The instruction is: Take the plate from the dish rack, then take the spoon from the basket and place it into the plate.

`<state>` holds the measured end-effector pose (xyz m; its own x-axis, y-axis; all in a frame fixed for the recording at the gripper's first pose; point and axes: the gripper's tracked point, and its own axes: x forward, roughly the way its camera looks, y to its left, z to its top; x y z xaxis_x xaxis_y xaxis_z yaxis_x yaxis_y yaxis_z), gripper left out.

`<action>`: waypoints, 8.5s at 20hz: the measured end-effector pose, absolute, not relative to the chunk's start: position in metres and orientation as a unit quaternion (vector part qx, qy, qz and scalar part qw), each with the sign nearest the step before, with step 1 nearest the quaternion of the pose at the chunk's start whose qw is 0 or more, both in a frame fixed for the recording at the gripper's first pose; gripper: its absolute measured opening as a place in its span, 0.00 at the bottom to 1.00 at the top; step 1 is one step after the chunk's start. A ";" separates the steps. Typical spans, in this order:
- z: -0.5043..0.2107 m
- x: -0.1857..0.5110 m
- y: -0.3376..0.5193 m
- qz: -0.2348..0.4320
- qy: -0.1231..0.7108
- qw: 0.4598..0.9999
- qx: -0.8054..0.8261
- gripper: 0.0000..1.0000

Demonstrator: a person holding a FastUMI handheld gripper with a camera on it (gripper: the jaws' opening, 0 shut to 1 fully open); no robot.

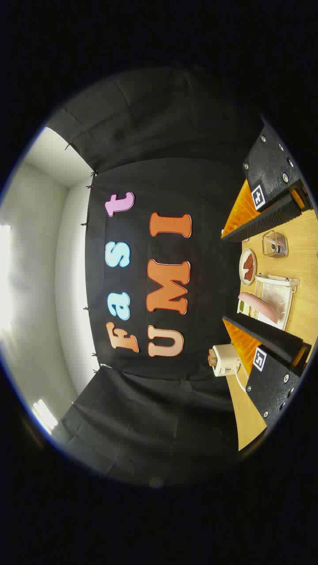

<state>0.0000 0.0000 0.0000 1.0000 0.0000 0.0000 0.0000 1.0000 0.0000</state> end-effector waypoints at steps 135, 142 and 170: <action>-0.242 0.076 -0.060 -0.091 0.190 0.978 -0.007 0.56; -0.258 0.107 -0.074 -0.106 0.182 0.977 -0.016 0.35; -0.095 0.069 -0.016 -0.001 0.081 0.997 -0.020 0.07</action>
